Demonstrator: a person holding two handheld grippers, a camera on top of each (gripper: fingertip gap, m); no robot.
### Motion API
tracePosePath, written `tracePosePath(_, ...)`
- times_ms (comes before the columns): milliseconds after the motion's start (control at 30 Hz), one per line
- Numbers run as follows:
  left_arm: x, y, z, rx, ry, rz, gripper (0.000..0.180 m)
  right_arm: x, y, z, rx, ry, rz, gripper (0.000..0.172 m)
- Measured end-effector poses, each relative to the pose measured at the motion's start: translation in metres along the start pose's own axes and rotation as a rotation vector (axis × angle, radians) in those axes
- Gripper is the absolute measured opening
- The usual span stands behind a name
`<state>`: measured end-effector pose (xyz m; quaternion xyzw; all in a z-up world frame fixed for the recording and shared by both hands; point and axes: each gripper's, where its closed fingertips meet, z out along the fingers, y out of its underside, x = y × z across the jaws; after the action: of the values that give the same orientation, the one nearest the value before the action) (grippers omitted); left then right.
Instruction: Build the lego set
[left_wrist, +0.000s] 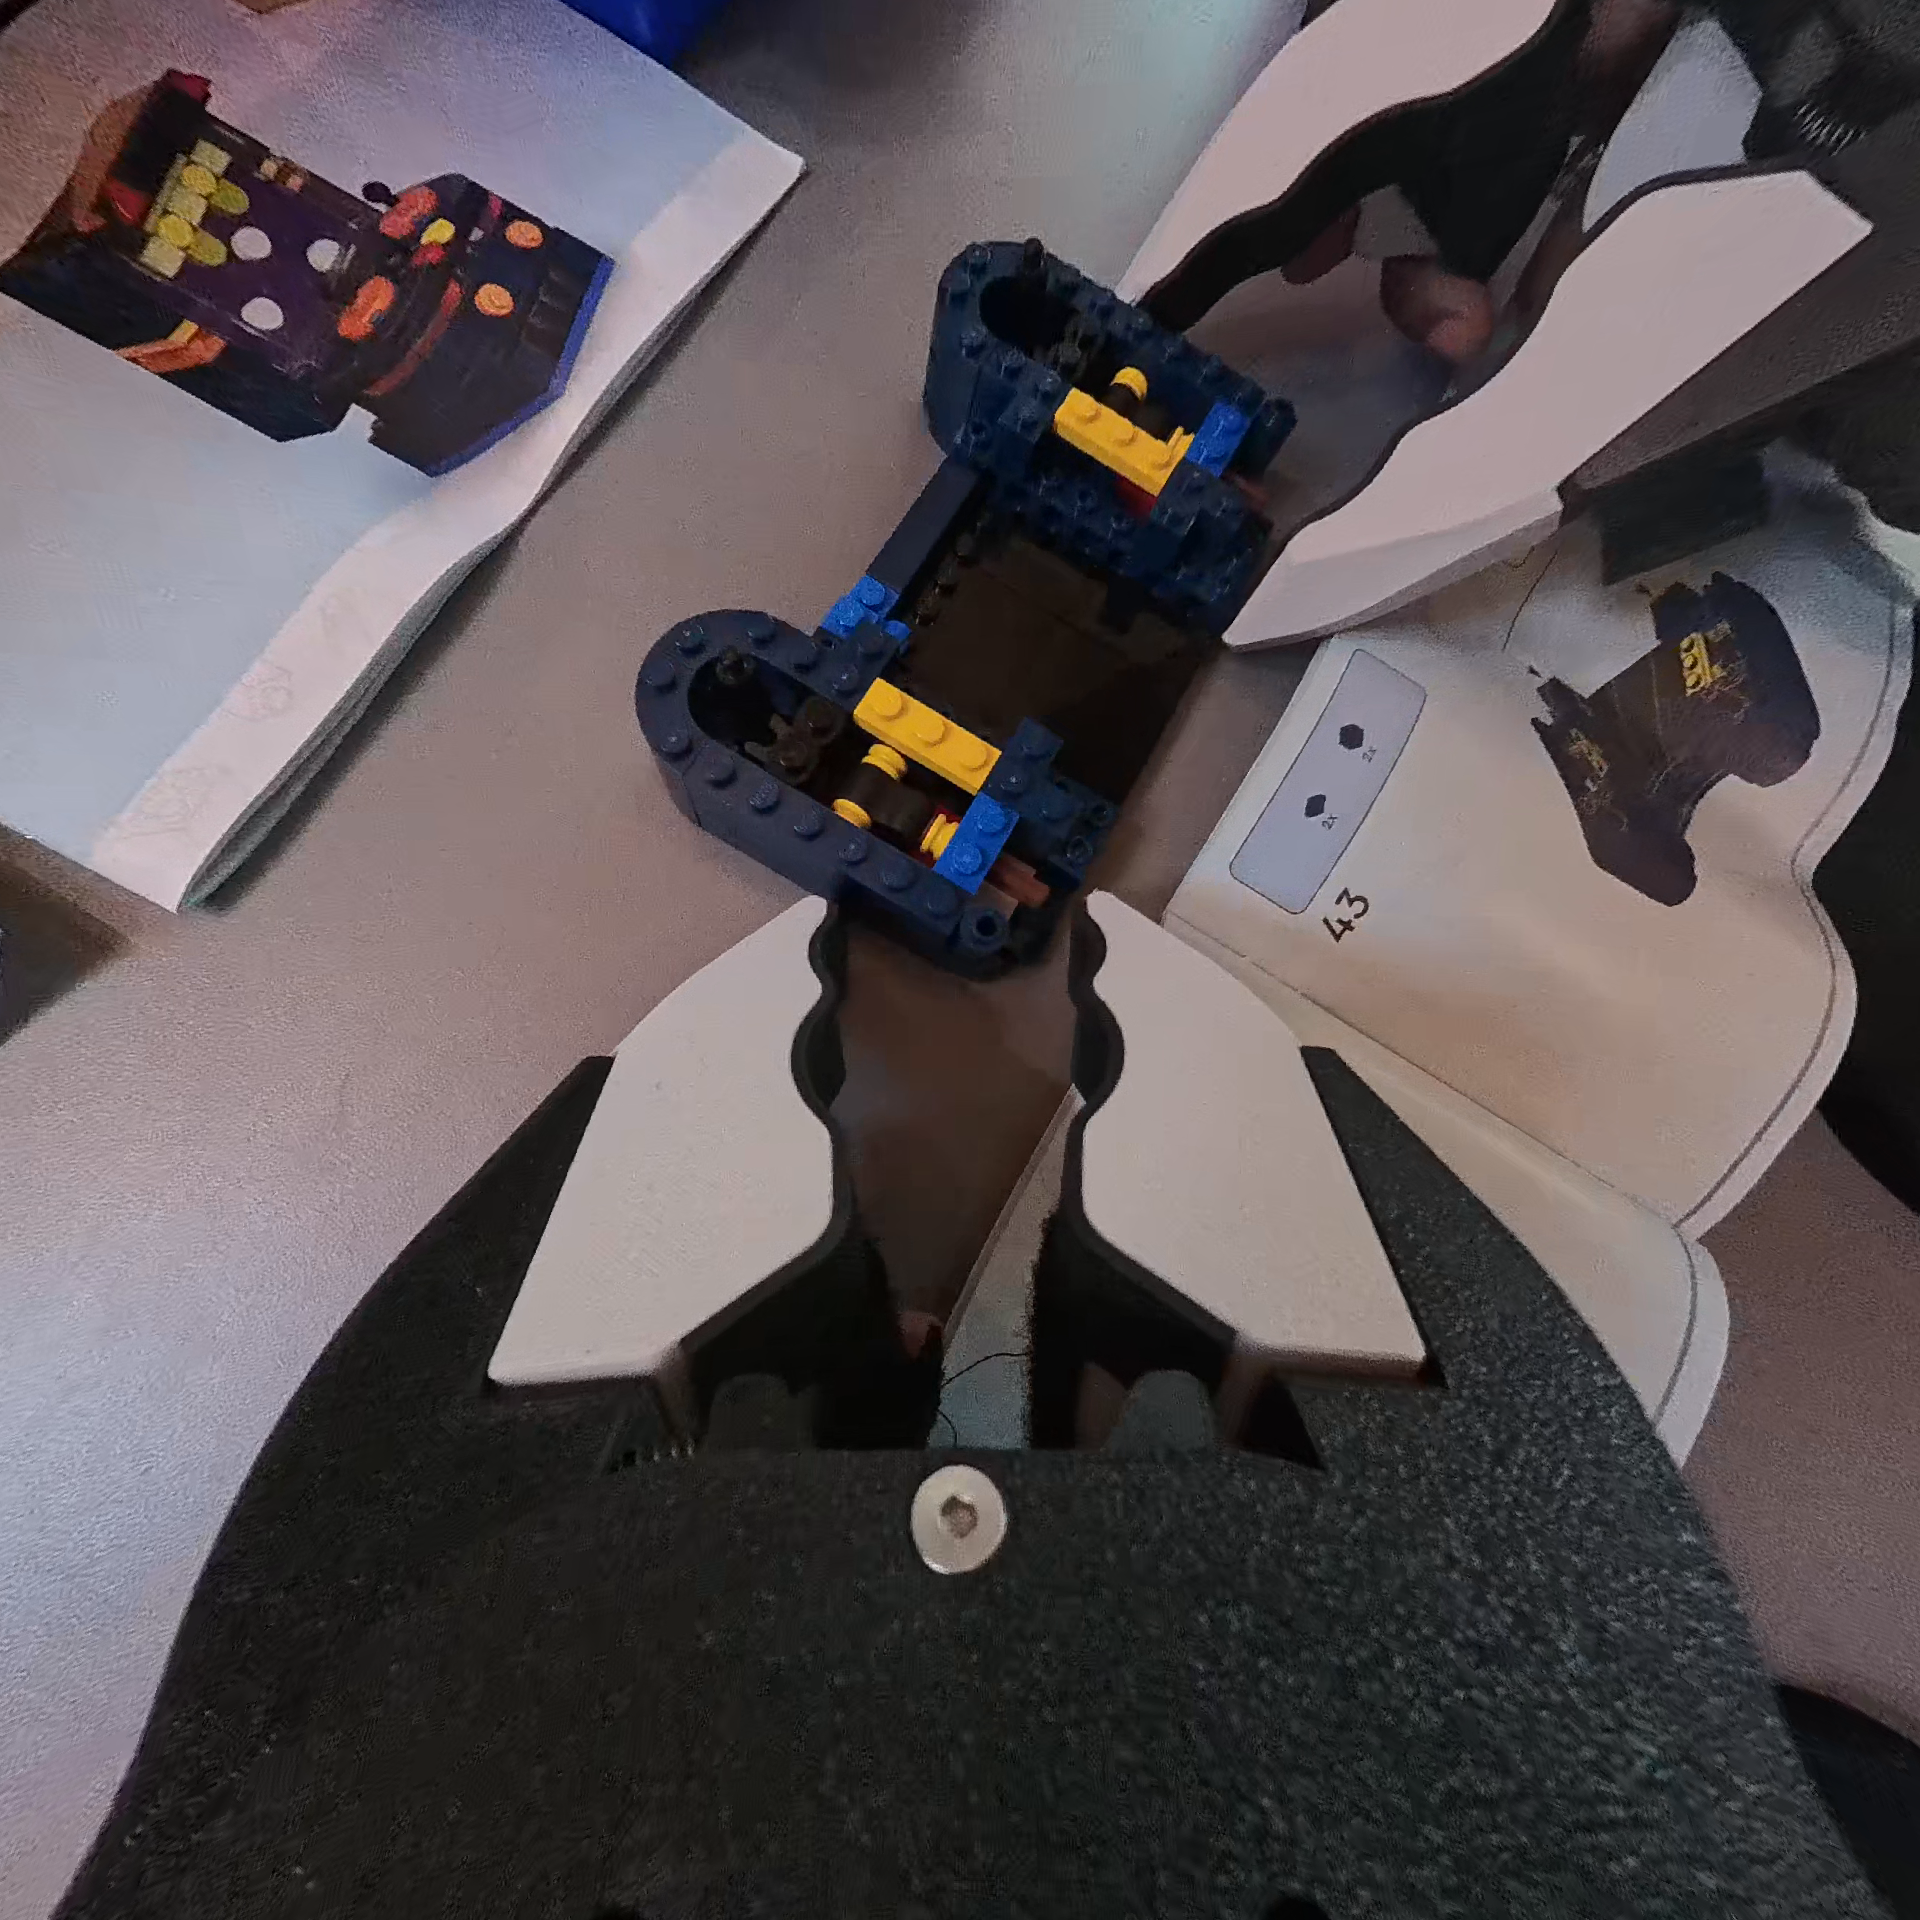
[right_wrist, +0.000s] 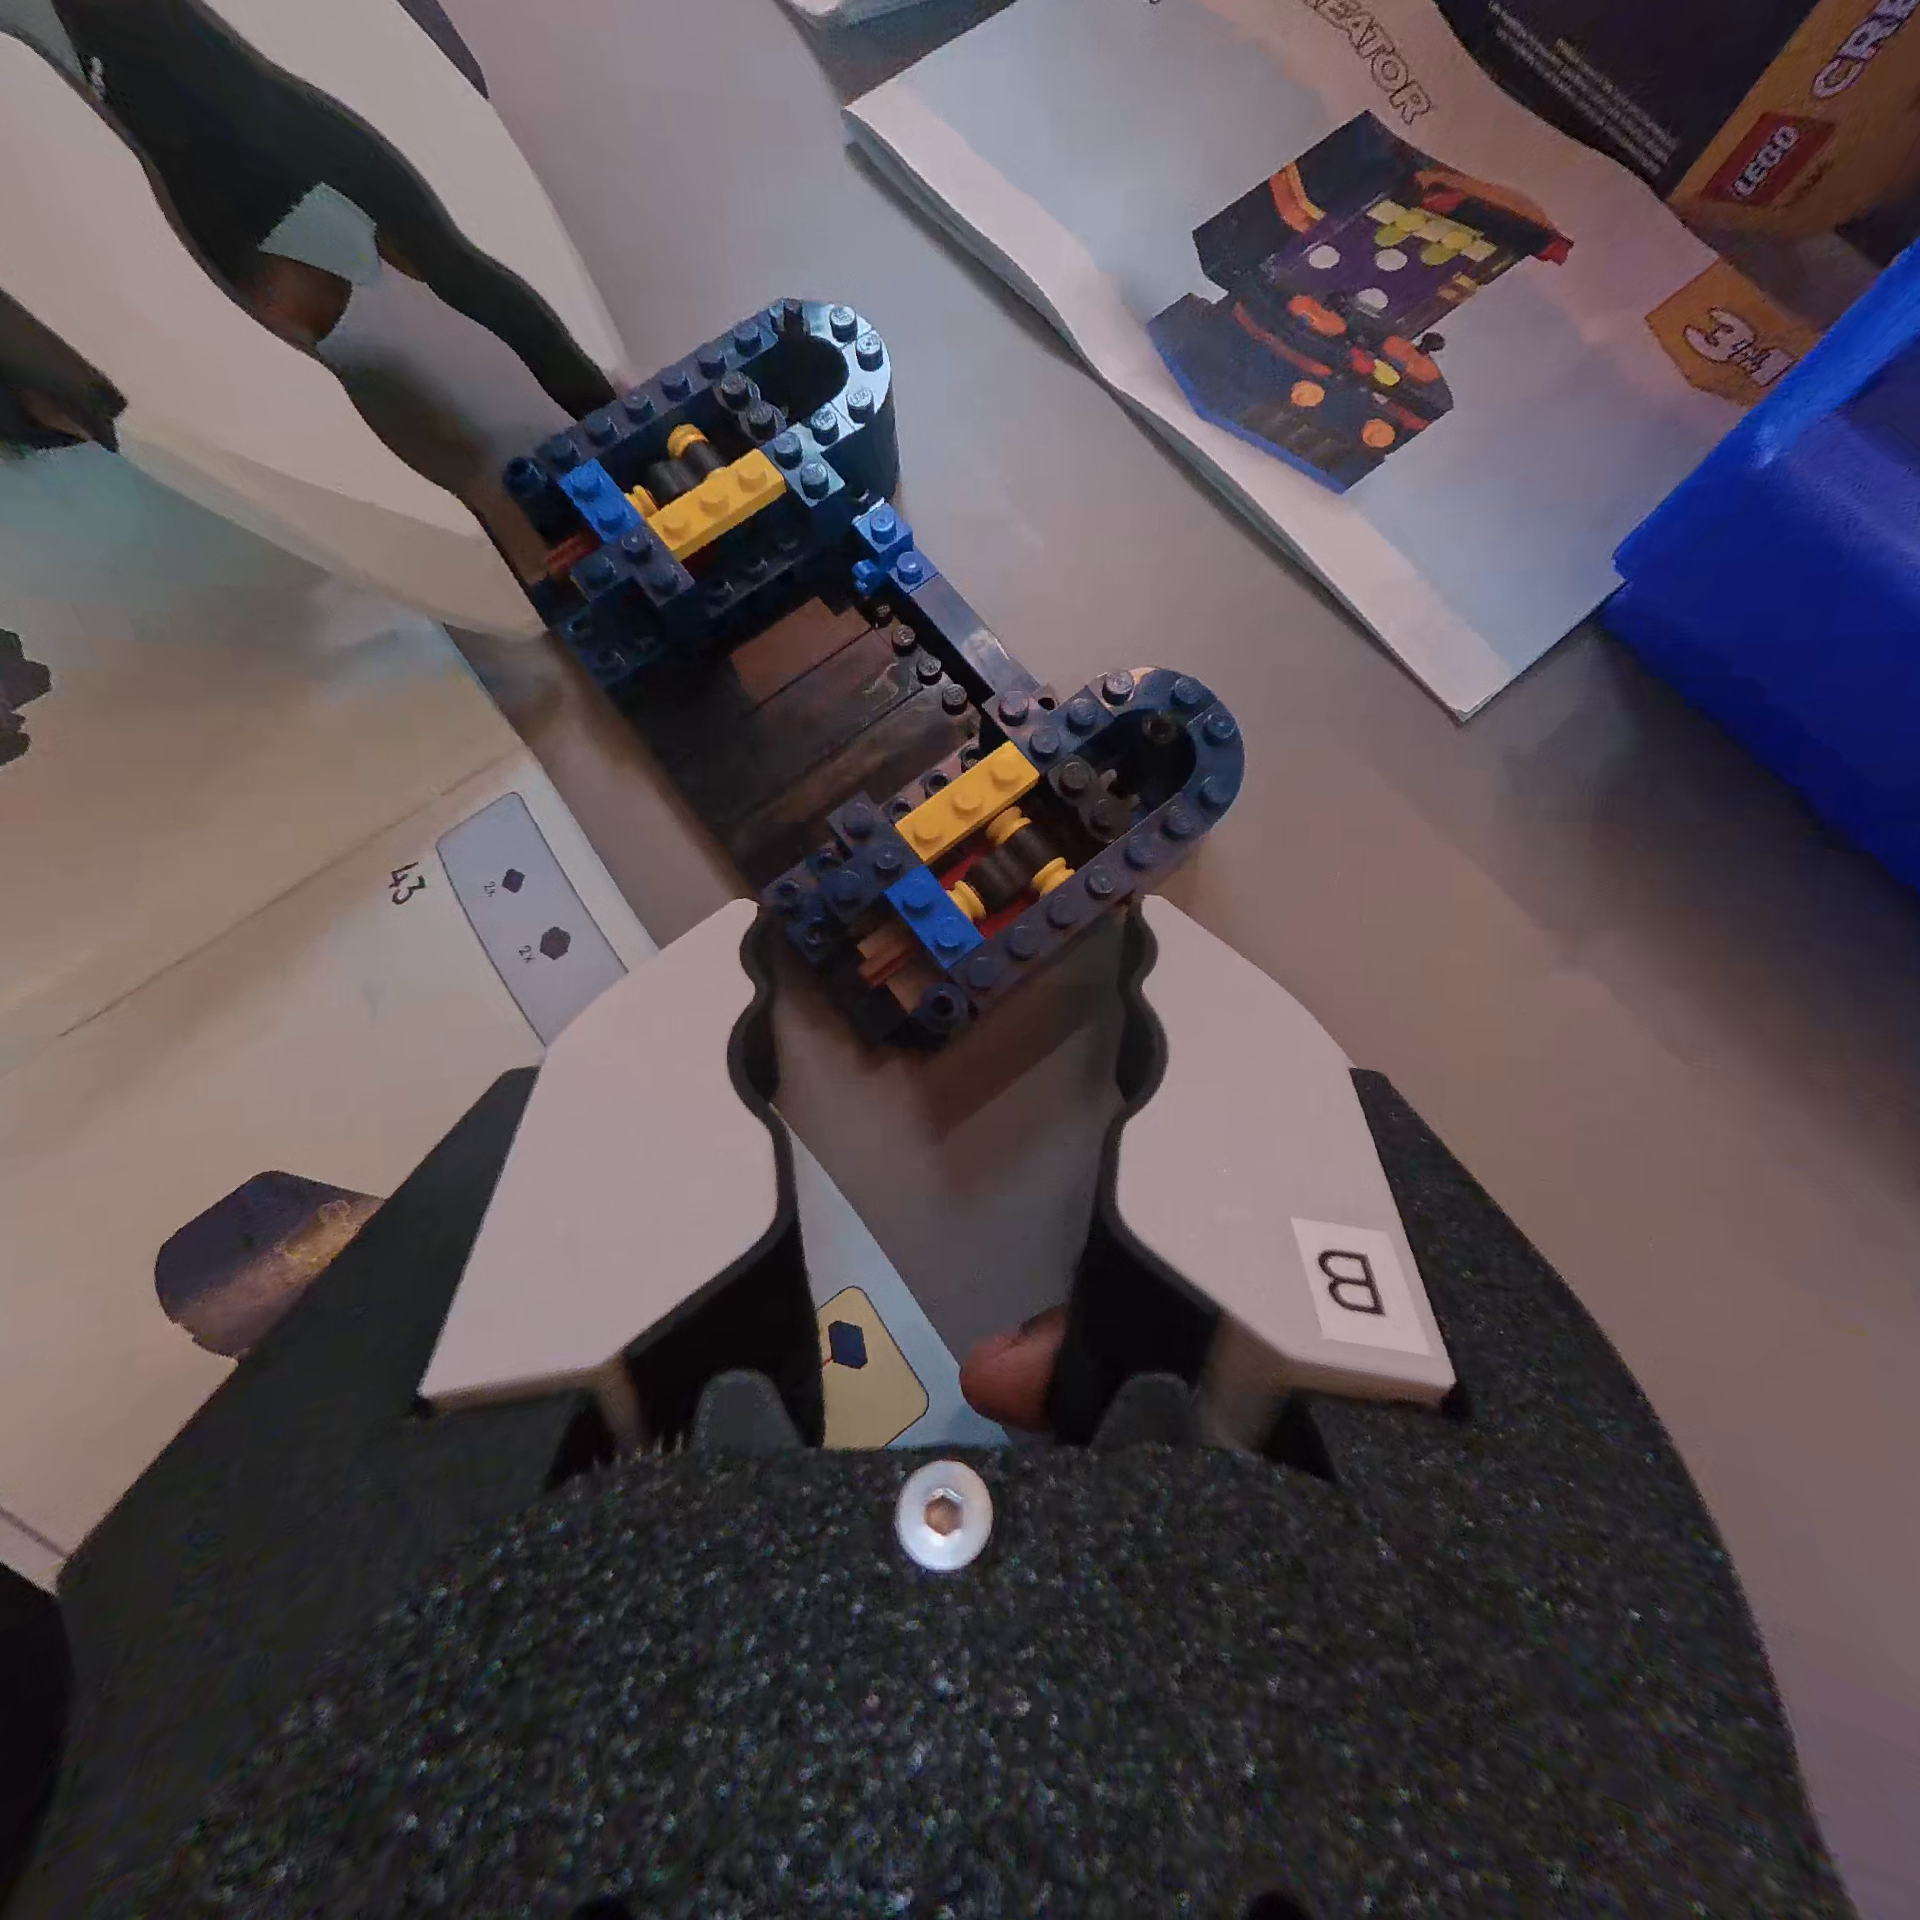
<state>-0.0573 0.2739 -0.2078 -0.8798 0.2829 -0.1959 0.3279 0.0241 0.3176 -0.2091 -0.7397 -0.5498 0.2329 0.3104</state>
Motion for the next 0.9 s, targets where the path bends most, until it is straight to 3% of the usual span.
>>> tracePosePath(167,-0.001,0.000,0.000,-0.001,-0.017,0.015,0.042,0.002,-0.005,-0.004,0.030,-0.008,0.045,0.061)
tracePosePath(300,-0.005,-0.007,-0.004,0.041,-0.042,0.015,0.041,0.015,-0.034,-0.029,0.247,0.005,0.166,0.056)
tracePosePath(433,-0.009,-0.015,-0.012,0.098,-0.065,0.003,0.045,0.035,-0.049,-0.049,0.411,0.073,0.244,0.064)
tracePosePath(633,-0.019,-0.038,-0.023,0.254,-0.184,0.079,0.074,0.028,-0.061,-0.051,0.487,0.092,0.124,0.069)
tracePosePath(667,-0.020,-0.041,-0.025,0.270,-0.204,0.103,0.078,0.024,-0.062,-0.049,0.484,0.087,0.084,0.066)
tracePosePath(700,-0.019,-0.041,-0.026,0.271,-0.219,0.127,0.078,0.017,-0.062,-0.047,0.473,0.064,0.037,0.052)
tracePosePath(767,-0.018,-0.040,-0.025,0.253,-0.239,0.170,0.068,-0.015,-0.059,-0.046,0.446,-0.088,-0.096,0.007)
tracePosePath(833,-0.016,-0.038,-0.023,0.233,-0.245,0.209,0.052,-0.060,-0.048,-0.043,0.373,-0.331,-0.212,0.000)
tracePosePath(900,-0.007,-0.036,-0.021,0.216,-0.208,0.253,0.030,-0.073,-0.032,-0.028,0.236,-0.366,-0.264,0.000)
